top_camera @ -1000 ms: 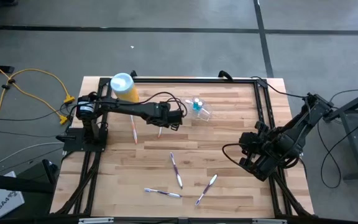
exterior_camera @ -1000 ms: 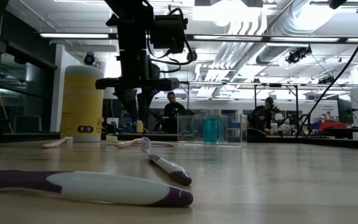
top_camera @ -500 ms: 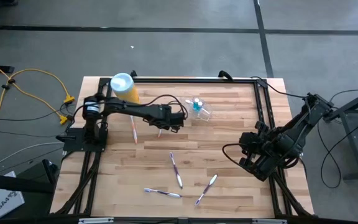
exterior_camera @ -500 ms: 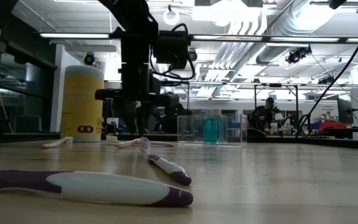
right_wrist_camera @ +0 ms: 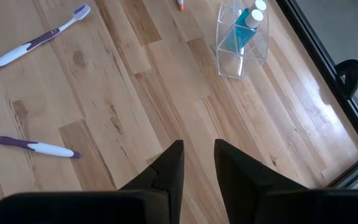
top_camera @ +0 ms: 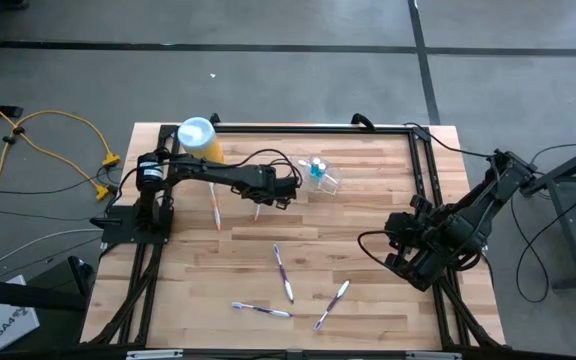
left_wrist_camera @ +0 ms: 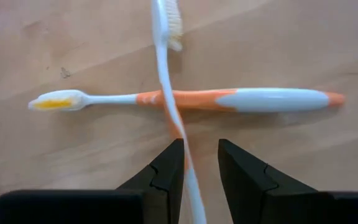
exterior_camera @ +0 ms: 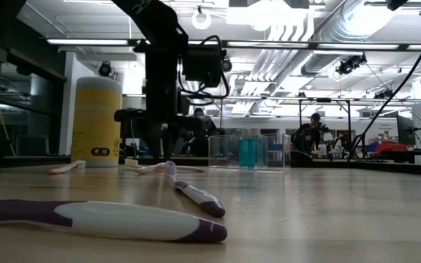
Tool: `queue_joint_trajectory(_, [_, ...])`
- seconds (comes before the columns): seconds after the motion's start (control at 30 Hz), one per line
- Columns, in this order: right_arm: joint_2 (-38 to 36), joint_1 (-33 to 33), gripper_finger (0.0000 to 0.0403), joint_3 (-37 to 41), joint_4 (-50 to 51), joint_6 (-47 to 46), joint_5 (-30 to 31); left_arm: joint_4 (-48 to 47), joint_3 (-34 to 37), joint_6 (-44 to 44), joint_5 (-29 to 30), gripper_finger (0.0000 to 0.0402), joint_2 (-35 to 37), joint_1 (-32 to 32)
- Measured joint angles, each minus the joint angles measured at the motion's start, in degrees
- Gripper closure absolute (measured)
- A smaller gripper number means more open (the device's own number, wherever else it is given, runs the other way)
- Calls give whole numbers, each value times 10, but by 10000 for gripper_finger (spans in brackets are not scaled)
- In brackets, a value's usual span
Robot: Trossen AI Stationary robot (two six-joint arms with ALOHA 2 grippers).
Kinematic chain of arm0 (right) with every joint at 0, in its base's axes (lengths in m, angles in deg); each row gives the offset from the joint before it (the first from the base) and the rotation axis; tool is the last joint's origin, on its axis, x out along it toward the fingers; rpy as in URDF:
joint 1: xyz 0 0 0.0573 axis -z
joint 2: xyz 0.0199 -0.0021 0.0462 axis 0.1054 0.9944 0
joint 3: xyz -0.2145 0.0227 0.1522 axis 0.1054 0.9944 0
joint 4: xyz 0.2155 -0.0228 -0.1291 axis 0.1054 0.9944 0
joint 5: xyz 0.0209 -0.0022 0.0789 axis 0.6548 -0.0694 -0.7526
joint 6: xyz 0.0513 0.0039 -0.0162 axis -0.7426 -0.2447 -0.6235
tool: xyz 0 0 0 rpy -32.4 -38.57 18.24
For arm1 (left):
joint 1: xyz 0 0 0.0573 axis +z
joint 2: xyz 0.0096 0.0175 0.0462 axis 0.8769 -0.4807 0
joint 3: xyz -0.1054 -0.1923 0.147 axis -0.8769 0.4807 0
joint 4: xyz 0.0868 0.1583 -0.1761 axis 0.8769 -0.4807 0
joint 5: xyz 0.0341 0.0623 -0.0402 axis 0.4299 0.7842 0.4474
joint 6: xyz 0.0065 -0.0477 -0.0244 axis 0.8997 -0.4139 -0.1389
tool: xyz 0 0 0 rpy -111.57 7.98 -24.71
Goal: Pick & Place toothbrushing station
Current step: Put the middle orange toothbrush into the transparent organizer
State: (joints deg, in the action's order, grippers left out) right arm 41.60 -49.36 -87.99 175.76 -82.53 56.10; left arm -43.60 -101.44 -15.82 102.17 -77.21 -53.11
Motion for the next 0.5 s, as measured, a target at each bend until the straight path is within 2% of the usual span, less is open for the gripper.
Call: queue_joint_trajectory(0.5, [0,-4,322,0,0,0,1,10,0,26,-19,309,-23,12])
